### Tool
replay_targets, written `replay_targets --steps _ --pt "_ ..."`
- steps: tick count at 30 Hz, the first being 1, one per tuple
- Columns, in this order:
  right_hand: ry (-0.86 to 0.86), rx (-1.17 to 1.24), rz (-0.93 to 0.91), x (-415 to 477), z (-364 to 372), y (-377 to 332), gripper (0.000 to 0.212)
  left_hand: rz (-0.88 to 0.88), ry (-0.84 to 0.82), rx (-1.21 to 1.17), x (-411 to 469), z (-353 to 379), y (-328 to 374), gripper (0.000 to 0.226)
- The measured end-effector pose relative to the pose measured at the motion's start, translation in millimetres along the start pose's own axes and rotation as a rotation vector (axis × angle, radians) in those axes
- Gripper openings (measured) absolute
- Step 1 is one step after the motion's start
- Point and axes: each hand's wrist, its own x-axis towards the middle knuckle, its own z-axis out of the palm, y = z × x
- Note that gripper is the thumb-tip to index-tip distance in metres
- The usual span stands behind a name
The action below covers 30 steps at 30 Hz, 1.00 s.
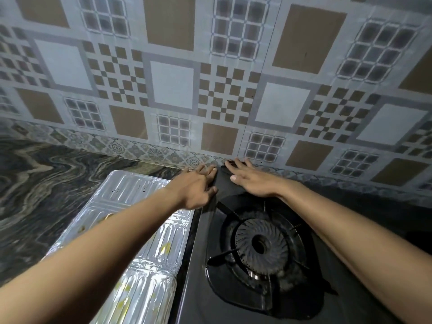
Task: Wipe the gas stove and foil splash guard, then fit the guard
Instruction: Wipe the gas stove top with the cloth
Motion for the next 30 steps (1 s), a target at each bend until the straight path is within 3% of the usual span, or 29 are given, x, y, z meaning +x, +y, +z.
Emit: replay_targets --steps 13,23,28,30 --pt "-0.155 -0.064 -0.339 9.6 -26.2 31.3 0.068 -0.025 -0.012 0.020 0.9 0.3 1.4 0.080" --pt "-0.059 0.093 -0.181 -69.1 -14.9 122.8 0.074 -0.065 -0.060 0.077 2.9 -2.9 4.1 0.080" --pt "0.135 0.313 -0.043 -108.1 7.2 136.3 0.046 -0.067 -0.076 0.103 2.3 -4.8 8.0 0.081" --pt "0.175 0.258 -0.046 -99.2 5.4 126.3 0.041 -0.064 -0.069 0.120 1.5 -4.7 8.3 0.080"
